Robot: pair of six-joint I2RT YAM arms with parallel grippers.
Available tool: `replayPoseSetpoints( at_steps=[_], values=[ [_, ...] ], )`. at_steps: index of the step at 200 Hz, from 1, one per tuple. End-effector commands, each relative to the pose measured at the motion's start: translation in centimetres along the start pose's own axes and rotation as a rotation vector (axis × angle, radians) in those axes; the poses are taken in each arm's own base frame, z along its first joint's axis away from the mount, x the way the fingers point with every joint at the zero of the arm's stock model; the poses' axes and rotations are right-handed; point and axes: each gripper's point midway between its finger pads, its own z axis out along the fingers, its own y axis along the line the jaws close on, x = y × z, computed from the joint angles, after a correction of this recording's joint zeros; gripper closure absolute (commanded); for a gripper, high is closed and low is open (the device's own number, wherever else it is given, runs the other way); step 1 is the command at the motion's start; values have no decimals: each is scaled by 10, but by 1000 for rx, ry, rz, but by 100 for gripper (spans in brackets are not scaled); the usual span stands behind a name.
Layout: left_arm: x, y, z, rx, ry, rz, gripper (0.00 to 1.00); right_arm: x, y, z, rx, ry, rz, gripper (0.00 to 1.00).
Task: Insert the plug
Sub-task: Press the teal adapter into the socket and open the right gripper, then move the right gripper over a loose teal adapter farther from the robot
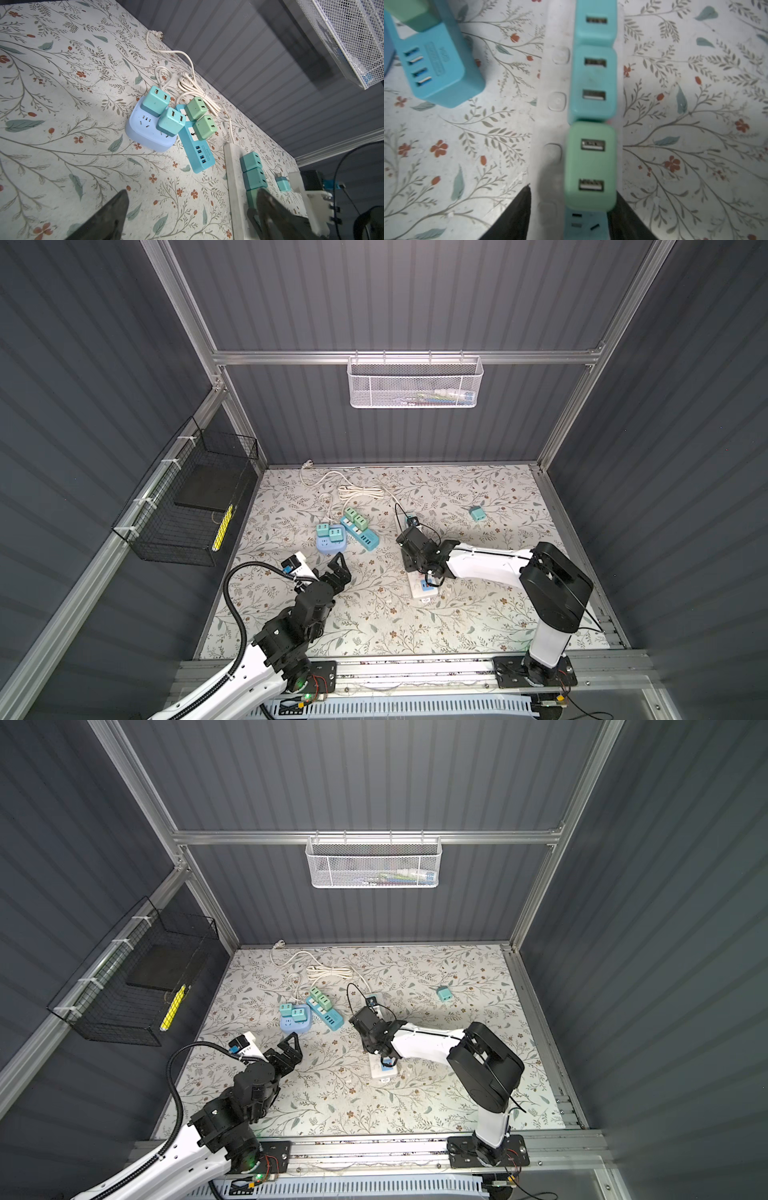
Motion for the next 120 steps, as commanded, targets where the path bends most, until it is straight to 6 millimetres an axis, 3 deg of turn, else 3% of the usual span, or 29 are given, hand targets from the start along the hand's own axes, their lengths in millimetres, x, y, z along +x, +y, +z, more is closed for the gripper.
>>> replayPoseSetpoints(
  at_steps=[1,27,65,120],
  values=[
    [-4,-9,0,18,1,19,3,-14,2,-19,-65,18,-24,37],
    [-5,-13,1,24,9,38,3,-28,-6,-29,-89,9,-3,36],
    [-6,-19,3,36,5,42,2,-31,-27,-24,-89,32,43,37],
    [-5,-19,4,30,7,49,2,-6,-43,-2,-55,99,68,39]
  ],
)
